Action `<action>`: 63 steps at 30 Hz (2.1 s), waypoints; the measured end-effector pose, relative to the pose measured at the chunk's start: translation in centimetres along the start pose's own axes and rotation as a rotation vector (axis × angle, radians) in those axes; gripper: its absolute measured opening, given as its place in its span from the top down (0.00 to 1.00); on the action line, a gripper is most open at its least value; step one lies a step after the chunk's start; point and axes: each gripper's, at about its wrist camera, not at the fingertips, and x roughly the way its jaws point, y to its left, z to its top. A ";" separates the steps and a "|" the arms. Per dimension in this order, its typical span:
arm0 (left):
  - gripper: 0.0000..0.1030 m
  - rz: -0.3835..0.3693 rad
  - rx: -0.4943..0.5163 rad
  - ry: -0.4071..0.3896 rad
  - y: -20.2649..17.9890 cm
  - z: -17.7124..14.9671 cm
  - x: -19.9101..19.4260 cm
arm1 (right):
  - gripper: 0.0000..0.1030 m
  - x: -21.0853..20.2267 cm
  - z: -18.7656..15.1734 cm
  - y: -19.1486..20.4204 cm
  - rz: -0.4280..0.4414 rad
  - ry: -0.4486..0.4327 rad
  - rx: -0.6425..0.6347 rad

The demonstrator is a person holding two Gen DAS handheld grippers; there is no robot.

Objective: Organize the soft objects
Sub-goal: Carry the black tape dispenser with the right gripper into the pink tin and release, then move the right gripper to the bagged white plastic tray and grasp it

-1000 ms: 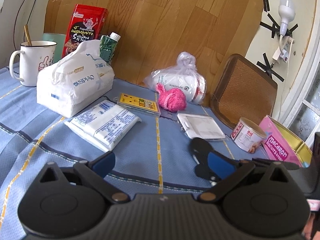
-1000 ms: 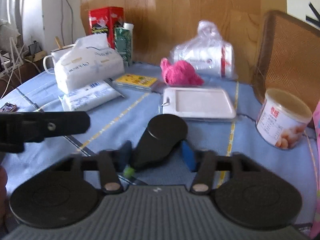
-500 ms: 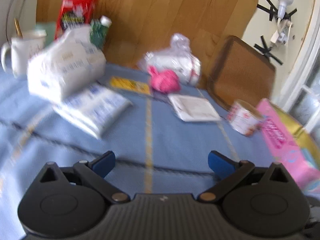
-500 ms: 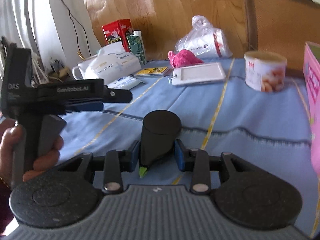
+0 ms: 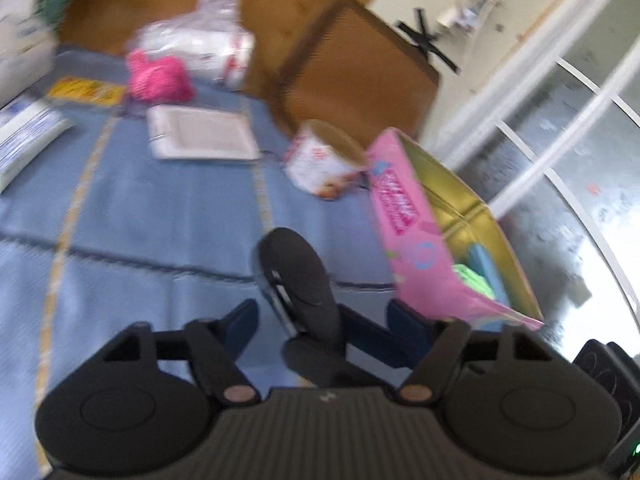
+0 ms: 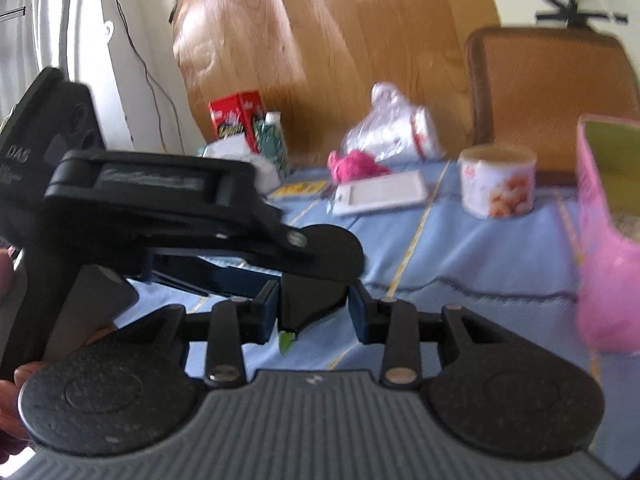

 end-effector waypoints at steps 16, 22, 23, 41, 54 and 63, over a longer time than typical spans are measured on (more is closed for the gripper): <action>0.33 -0.074 0.381 0.024 -16.8 3.6 9.7 | 0.61 -7.9 2.3 -9.1 -0.354 -0.293 0.008; 0.29 -0.020 0.386 0.002 -17.7 3.9 11.1 | 0.58 -7.4 2.5 -14.1 -0.641 -0.307 0.023; 0.29 -0.015 0.388 -0.005 -17.3 3.7 10.7 | 0.58 -8.0 2.4 -14.8 -0.629 -0.321 0.061; 0.21 0.496 0.121 -0.239 5.6 2.0 -3.4 | 0.41 -0.5 4.3 -3.9 -0.159 -0.140 -0.080; 0.14 0.463 0.027 -0.368 10.6 0.1 -6.2 | 0.07 18.8 8.2 -2.4 -0.262 0.135 -0.163; 0.09 0.442 0.037 -0.417 10.2 -0.3 -6.9 | 0.21 21.0 8.7 -5.7 -0.185 0.236 0.057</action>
